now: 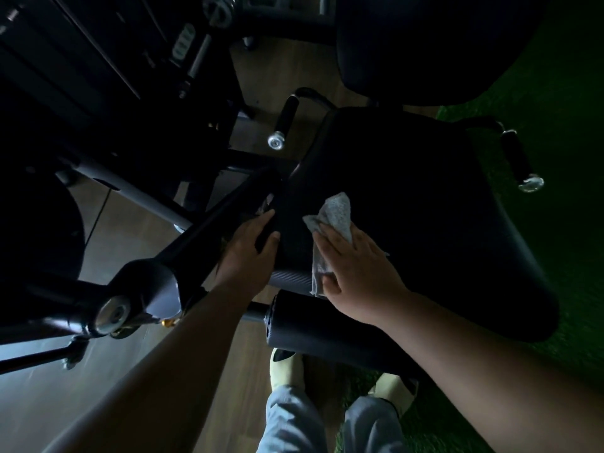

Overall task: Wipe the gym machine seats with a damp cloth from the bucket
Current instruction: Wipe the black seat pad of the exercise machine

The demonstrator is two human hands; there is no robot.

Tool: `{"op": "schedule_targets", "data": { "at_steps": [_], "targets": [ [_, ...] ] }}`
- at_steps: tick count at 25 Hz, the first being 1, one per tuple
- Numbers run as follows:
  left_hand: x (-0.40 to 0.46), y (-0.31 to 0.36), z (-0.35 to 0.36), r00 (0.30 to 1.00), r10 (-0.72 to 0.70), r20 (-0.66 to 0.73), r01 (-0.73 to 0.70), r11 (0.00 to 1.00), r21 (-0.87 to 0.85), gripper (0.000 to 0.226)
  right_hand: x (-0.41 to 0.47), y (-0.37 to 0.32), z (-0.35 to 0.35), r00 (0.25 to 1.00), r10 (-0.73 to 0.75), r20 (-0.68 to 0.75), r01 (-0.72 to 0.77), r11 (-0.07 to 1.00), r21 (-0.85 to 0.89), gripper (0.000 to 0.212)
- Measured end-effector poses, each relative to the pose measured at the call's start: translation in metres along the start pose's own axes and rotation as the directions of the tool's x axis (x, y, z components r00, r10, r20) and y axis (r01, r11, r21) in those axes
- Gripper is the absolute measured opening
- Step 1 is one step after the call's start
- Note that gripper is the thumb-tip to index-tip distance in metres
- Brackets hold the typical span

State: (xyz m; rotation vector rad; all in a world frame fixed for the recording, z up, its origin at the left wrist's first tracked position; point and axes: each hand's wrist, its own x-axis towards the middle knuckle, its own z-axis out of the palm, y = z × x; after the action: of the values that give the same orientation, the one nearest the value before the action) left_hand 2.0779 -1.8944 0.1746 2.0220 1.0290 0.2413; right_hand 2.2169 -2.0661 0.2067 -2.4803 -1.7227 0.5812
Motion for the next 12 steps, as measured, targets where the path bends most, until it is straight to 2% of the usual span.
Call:
{"op": "schedule_targets", "data": {
  "at_steps": [3, 5, 6, 9, 10, 12],
  "targets": [
    [-0.006, 0.02, 0.0, 0.967, 0.253, -0.039, -0.23, 0.927, 0.296, 0.054, 0.013, 0.003, -0.015, 0.999, -0.039, -0.027, 0.046, 0.93, 0.366, 0.094],
    [-0.011, 0.041, 0.006, 0.926, 0.378, 0.022, -0.353, 0.841, 0.409, 0.056, 0.004, 0.017, -0.025, 0.998, -0.02, -0.052, 0.044, 0.849, 0.527, 0.107],
    [-0.013, 0.05, 0.012, 0.91, 0.409, 0.062, -0.394, 0.813, 0.429, 0.057, -0.004, 0.025, -0.028, 0.998, 0.002, -0.056, 0.03, 0.821, 0.57, 0.106],
    [-0.014, 0.076, 0.036, 0.881, 0.438, 0.179, -0.468, 0.747, 0.472, 0.058, -0.024, 0.064, -0.03, 0.987, 0.148, -0.065, -0.074, 0.771, 0.632, 0.084],
    [-0.014, 0.084, 0.047, 0.878, 0.431, 0.207, -0.475, 0.735, 0.484, 0.058, -0.025, 0.08, -0.028, 0.973, 0.222, -0.06, -0.142, 0.786, 0.602, 0.075],
    [-0.012, 0.098, 0.069, 0.889, 0.376, 0.262, -0.458, 0.741, 0.492, 0.062, -0.021, 0.106, -0.024, 0.938, 0.346, -0.031, -0.304, 0.862, 0.406, 0.061]
  ]
}}
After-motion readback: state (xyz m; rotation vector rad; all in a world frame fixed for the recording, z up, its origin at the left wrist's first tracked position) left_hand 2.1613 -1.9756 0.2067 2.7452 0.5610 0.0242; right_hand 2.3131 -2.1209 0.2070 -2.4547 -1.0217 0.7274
